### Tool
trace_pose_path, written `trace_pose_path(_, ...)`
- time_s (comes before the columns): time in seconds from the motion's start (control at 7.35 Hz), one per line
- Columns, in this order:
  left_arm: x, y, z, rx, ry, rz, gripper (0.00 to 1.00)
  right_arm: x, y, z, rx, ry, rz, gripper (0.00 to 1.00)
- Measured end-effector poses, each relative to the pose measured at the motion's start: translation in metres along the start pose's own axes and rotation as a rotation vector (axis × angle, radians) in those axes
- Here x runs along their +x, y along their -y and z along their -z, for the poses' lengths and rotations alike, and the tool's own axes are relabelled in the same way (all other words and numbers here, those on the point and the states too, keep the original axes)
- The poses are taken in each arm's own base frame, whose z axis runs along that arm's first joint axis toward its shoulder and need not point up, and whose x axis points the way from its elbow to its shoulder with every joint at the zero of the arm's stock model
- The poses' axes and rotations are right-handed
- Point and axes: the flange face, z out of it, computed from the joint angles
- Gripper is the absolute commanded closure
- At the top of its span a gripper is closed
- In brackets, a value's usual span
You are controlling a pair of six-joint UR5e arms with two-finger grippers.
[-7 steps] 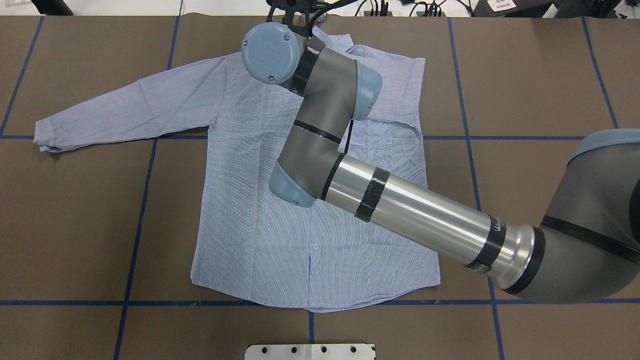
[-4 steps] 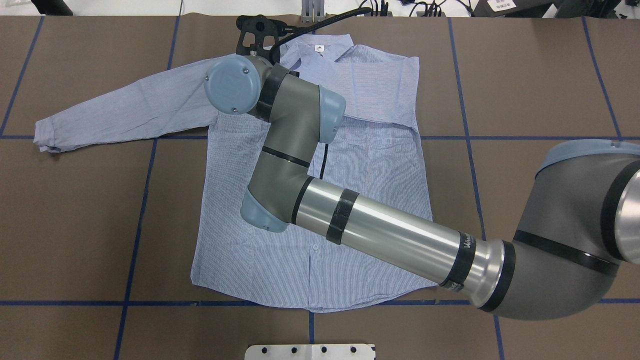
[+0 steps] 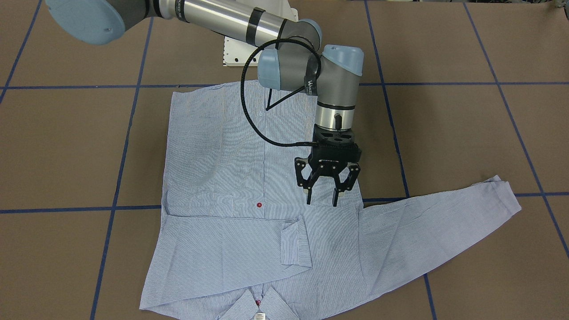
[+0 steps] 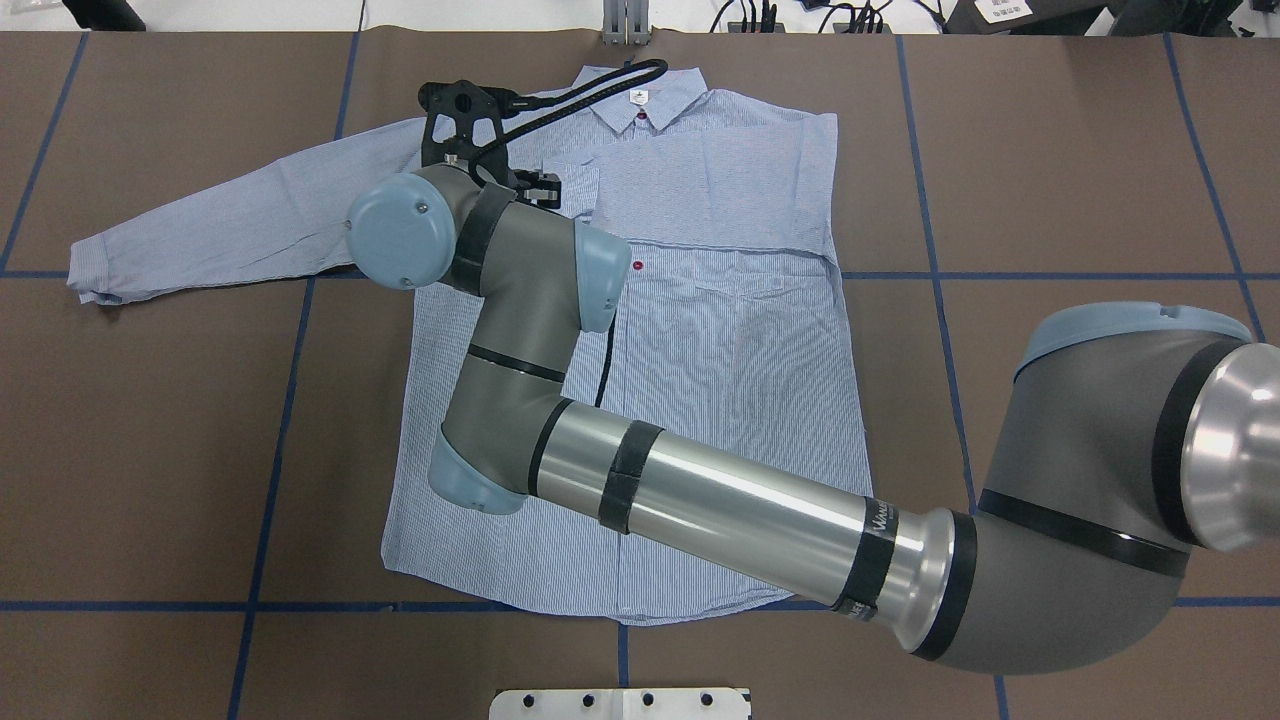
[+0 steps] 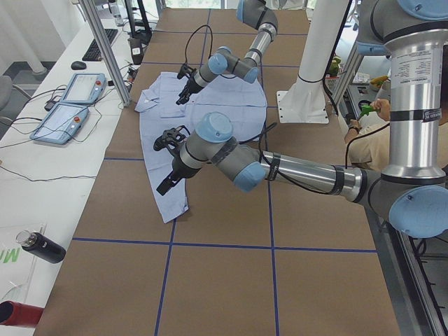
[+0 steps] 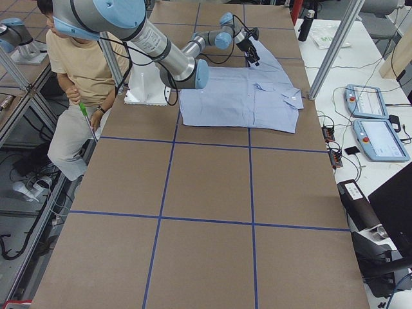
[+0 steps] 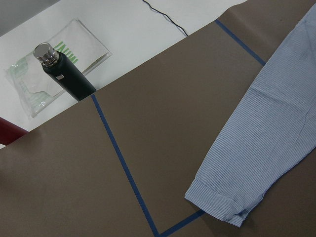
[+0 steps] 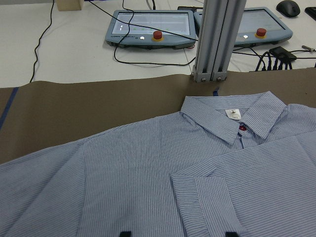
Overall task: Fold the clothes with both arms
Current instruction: 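Lift the sleeve with the right gripper and carry it across the shirt front, then lay the sleeve down near the collar and open the right gripper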
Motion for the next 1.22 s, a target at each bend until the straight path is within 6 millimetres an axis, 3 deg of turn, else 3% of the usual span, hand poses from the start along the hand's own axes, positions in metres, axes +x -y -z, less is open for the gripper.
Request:
trace_pose_path(0.14, 0.0, 0.0, 0.0, 0.0, 0.0, 0.0, 0.0, 0.004, 0.006, -0.006, -0.025, -0.001, 0.006, 0.0)
trace_pose_path(0.27, 0.0, 0.001, 0.0, 0.001, 0.0, -0.001, 0.0, 0.022, 0.019, -0.023, -0.068, 0.001, -0.001, 0.0)
trace_pose_path(0.54, 0.0, 0.001, 0.0, 0.001, 0.0, -0.001, 0.0, 0.075, 0.034, -0.068, -0.118, 0.077, -0.05, 0.01)
trace_pose_path(0.95, 0.0, 0.001, 0.0, 0.002, 0.0, -0.002, 0.0, 0.121, 0.005, -0.111, -0.132, 0.1, -0.091, 0.04)
trace_pose_path(1.22, 0.0, 0.002, 0.0, 0.002, -0.001, -0.003, 0.0, 0.114, -0.028, -0.121, -0.093, 0.067, -0.14, 0.06)
